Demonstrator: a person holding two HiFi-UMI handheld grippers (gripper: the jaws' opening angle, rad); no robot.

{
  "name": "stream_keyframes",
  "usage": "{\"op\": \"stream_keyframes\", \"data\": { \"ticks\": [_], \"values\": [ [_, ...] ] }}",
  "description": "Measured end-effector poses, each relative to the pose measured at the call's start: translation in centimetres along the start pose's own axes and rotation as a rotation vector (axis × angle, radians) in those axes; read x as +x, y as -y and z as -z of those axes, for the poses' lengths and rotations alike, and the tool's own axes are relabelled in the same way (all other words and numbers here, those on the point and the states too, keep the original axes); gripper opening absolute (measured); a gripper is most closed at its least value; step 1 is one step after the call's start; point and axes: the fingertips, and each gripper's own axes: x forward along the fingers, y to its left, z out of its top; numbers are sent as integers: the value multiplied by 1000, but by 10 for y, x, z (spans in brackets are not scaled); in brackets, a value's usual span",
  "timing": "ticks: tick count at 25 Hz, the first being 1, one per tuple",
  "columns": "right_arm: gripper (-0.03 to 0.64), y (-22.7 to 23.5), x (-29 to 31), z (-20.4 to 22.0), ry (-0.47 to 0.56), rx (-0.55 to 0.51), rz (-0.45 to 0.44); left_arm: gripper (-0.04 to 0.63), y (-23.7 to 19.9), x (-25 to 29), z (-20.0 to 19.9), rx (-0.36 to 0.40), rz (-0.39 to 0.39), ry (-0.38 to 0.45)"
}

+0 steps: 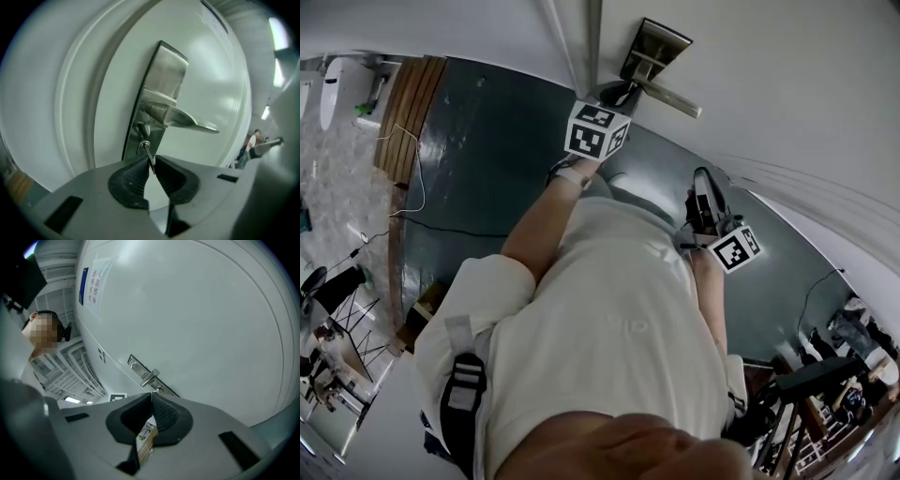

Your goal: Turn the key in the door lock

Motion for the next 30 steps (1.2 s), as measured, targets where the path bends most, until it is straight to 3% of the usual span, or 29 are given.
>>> {"op": "stream_keyframes", "data": {
  "ticks": [5, 9, 10, 12, 14, 19, 21, 23, 29, 30],
  "values": [
    [21, 0, -5, 0, 4, 2, -11, 44, -2, 3, 3, 320, -189, -53],
    [21, 1, -7, 0, 11, 15, -18, 44, -3, 4, 7, 653, -352, -108],
    [21, 3, -8, 0, 14, 18, -19, 44, -3, 5, 8, 707, -379, -114],
    [21, 6, -10, -2, 20, 21, -17, 44, -2, 7, 9, 731, -398, -109],
    [22, 7, -10, -2, 23, 21, -16, 44, -2, 8, 9, 692, -384, -101],
    [22, 3, -6, -2, 23, 15, -12, 51, -3, 5, 12, 652, -271, -128],
    [22, 5, -6, -2, 25, 21, -6, 76, -1, -1, 15, 566, -169, -113],
    [21, 3, -6, -2, 25, 24, -2, 120, 3, -13, 12, 337, 2, -60],
    [22, -10, -9, -4, 36, 22, 24, 143, -8, -37, -19, -680, 585, 138],
    [22, -11, -8, -3, 36, 21, 27, 143, -10, -35, -21, -818, 657, 164]
  ]
}}
